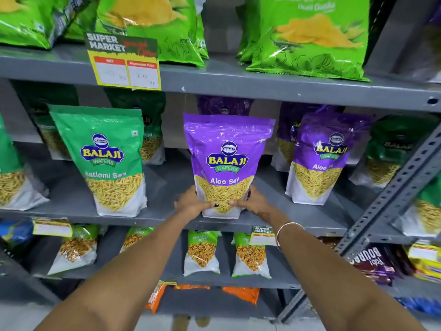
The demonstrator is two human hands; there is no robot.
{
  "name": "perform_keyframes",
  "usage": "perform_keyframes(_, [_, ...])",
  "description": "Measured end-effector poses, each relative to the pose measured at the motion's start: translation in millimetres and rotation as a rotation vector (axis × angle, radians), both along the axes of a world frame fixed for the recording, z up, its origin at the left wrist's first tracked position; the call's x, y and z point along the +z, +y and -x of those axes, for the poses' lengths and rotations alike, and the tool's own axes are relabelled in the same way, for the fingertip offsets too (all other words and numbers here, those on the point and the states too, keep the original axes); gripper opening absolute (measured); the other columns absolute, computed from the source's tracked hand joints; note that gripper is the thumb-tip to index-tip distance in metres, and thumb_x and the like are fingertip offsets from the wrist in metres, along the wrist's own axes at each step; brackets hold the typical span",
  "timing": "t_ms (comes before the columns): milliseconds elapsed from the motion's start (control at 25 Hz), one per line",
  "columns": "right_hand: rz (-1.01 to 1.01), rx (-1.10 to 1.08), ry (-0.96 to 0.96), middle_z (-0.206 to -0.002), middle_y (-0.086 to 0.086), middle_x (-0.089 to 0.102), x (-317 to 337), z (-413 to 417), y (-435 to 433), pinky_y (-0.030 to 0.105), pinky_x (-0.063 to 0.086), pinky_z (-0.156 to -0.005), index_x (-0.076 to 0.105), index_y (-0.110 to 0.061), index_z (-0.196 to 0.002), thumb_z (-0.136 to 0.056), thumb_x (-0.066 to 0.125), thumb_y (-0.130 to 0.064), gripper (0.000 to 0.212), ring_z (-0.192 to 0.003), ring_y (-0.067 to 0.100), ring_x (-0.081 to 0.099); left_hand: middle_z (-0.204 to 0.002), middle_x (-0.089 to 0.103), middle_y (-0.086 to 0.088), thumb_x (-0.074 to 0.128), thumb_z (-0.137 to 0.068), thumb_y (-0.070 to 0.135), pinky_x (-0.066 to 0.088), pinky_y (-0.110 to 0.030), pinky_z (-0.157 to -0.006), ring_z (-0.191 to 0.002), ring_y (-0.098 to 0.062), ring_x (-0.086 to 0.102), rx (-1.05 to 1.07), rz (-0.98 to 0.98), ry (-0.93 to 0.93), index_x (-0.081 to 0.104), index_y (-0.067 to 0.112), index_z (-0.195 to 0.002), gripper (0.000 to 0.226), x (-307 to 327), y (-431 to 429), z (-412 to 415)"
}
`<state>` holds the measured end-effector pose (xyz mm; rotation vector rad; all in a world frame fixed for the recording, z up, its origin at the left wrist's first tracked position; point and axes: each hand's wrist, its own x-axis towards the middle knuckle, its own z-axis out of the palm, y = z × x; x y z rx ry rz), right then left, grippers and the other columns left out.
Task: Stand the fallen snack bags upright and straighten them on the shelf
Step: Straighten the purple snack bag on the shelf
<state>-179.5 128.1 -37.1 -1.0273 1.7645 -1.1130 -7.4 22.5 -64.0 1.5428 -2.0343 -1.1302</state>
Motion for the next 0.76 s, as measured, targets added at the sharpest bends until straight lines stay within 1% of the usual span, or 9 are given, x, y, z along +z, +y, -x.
perform_keyframes(80, [0.005,0.020,0.001,-0.128,0.004,0.057,-0.6,-2.7,2.4,0.027,0.041,-0.096,0.038,-0.007,-0.132,-0.073,0.076,-0.009,0.071,-0.119,0.018,0.052,-0.122,0.067,-0.002,0.079,-0.051,0.051,0.045,-0.043,-0.099,-0.116,-0.025,0.059,-0.002,0.017,-0.023,0.055,0.021,-0.117,0.076,16.7,17.4,-4.6])
perform_keyframes(120, [0.013,0.023,0.002,-0.128,0.005,0.057,0.0,-4.0,3.6,0.029,0.042,-0.098,0.039,-0.006,-0.132,-0.072,0.077,-0.009,0.071,-0.119,0.020,0.053,-0.123,0.066,-0.002,0.080,-0.056,0.048,0.045,-0.042,-0.099,-0.116,-0.026,0.059,-0.007,0.022,-0.034,0.055,0.020,-0.118,0.072,20.3,21.3,-4.8])
perform_keyframes(200, [0.029,0.027,0.012,-0.130,0.008,0.058,-1.3,-4.9,4.3,0.037,0.044,-0.104,0.040,-0.007,-0.132,-0.070,0.078,-0.009,0.073,-0.118,0.021,0.055,-0.125,0.064,-0.002,0.078,-0.062,0.046,0.043,-0.040,-0.100,-0.119,-0.027,0.057,-0.008,0.035,-0.064,0.054,0.019,-0.120,0.068,21.5,23.4,-4.5])
perform_keyframes(240, [0.030,0.031,0.015,-0.131,0.010,0.059,-2.2,-3.9,3.6,0.040,0.044,-0.105,0.040,-0.007,-0.132,-0.070,0.079,-0.011,0.074,-0.119,0.023,0.055,-0.126,0.064,-0.002,0.078,-0.063,0.046,0.043,-0.040,-0.100,-0.120,-0.027,0.056,-0.008,0.036,-0.072,0.053,0.019,-0.121,0.068,20.8,22.9,-4.0])
perform_keyframes(320, [0.025,0.037,0.015,-0.131,0.010,0.058,-1.0,-4.3,3.6,0.033,0.045,-0.099,0.040,-0.007,-0.133,-0.070,0.078,-0.010,0.073,-0.118,0.021,0.055,-0.128,0.064,-0.002,0.078,-0.063,0.045,0.043,-0.041,-0.101,-0.120,-0.026,0.057,-0.009,0.035,-0.070,0.054,0.020,-0.122,0.069,19.7,20.5,-2.9])
perform_keyframes(400, [0.008,0.025,0.008,-0.128,0.008,0.057,-0.6,-4.1,4.5,0.029,0.042,-0.094,0.039,-0.006,-0.133,-0.073,0.076,-0.009,0.071,-0.113,0.016,0.052,-0.128,0.063,-0.003,0.078,-0.064,0.044,0.044,-0.042,-0.100,-0.120,-0.026,0.057,-0.008,0.044,-0.067,0.053,0.020,-0.122,0.068,17.9,17.5,-1.2])
perform_keyframes(440, [-0.004,0.009,0.005,-0.128,0.007,0.057,-1.2,-4.1,4.6,0.029,0.041,-0.096,0.038,-0.007,-0.133,-0.073,0.076,-0.011,0.071,-0.114,0.016,0.051,-0.129,0.063,-0.003,0.078,-0.065,0.044,0.044,-0.042,-0.101,-0.121,-0.027,0.056,-0.003,0.048,-0.074,0.053,0.019,-0.123,0.067,17.4,17.2,-1.1])
perform_keyframes(560, [-0.011,-0.012,0.010,-0.135,0.009,0.054,-6.2,-2.8,2.6,0.039,0.039,-0.107,0.038,-0.009,-0.134,-0.072,0.077,-0.016,0.074,-0.126,0.024,0.049,-0.132,0.060,-0.003,0.075,-0.069,0.044,0.039,-0.045,-0.105,-0.125,-0.028,0.052,0.002,0.058,-0.094,0.050,0.019,-0.125,0.067,16.1,18.0,-0.7])
perform_keyframes(760, [-0.019,-0.004,-0.002,-0.135,0.010,0.054,-8.0,-0.5,0.8,0.043,0.040,-0.107,0.036,-0.010,-0.134,-0.072,0.077,-0.017,0.074,-0.128,0.026,0.048,-0.134,0.059,-0.003,0.074,-0.069,0.046,0.037,-0.047,-0.106,-0.125,-0.029,0.052,0.006,0.044,-0.079,0.047,0.019,-0.127,0.069,12.6,19.2,-1.6])
